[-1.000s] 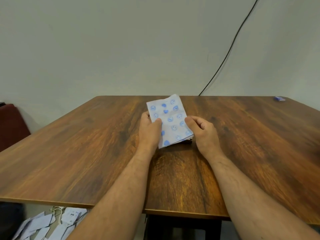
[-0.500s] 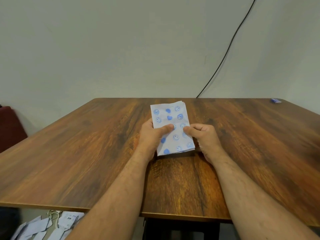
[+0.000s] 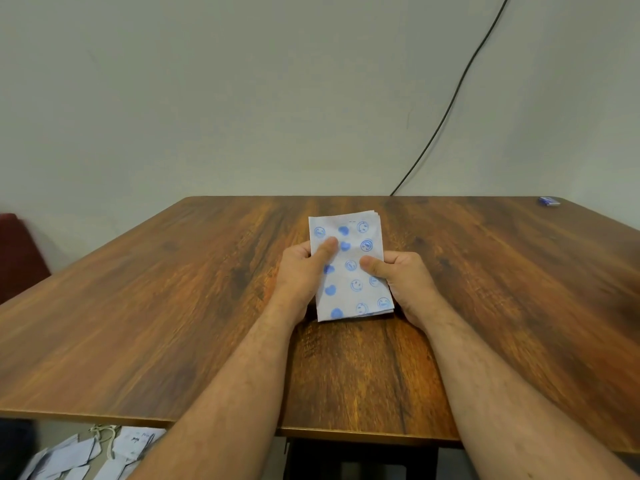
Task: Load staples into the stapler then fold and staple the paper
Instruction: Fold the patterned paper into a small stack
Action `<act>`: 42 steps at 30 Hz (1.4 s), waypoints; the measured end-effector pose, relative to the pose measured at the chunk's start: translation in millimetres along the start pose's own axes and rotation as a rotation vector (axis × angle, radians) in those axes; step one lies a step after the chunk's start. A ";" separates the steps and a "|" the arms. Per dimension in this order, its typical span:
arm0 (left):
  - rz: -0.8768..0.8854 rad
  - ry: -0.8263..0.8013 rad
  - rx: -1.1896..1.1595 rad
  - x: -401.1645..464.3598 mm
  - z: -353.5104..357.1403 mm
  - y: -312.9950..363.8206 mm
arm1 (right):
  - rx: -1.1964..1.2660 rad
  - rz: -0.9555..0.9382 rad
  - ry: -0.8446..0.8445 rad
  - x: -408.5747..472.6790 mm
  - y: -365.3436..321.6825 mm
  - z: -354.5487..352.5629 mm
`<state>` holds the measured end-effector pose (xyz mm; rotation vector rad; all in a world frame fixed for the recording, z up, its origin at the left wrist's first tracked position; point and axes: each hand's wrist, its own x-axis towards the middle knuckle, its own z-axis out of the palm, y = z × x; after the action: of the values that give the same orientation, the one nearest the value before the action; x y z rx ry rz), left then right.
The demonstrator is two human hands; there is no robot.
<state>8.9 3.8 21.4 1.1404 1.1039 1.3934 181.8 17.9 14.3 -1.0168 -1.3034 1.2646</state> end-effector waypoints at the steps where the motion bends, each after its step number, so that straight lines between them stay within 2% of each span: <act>1: -0.005 -0.021 -0.001 -0.3 -0.2 -0.1 | 0.002 -0.002 0.009 -0.3 -0.9 -0.3; 4: -0.013 -0.059 -0.006 -1.9 0.0 0.1 | 0.005 -0.007 0.031 2.0 0.8 -1.6; 10: 0.021 -0.027 -0.022 -1.8 -0.4 -0.3 | 0.013 -0.012 0.086 4.7 4.3 -1.9; 14: -0.018 -0.024 -0.036 0.0 -1.3 -1.4 | 0.028 -0.027 0.120 4.9 4.4 -3.1; 22: -0.024 -0.017 -0.001 0.3 -2.3 -1.4 | 0.077 -0.016 0.023 1.5 0.8 -2.0; 35: -0.013 -0.008 0.047 5.1 1.1 -0.5 | 0.144 -0.009 0.083 6.4 2.4 -3.2; 39: -0.048 -0.027 -0.021 4.1 2.9 0.5 | 0.132 0.000 0.078 11.9 5.5 -4.4; 42: -0.033 -0.062 0.017 2.5 1.9 -0.5 | 0.163 0.010 0.081 13.2 5.2 -5.2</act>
<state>10.7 6.4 21.4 1.1648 1.0874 1.3169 184.8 32.1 10.1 -0.9500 -1.1153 1.3016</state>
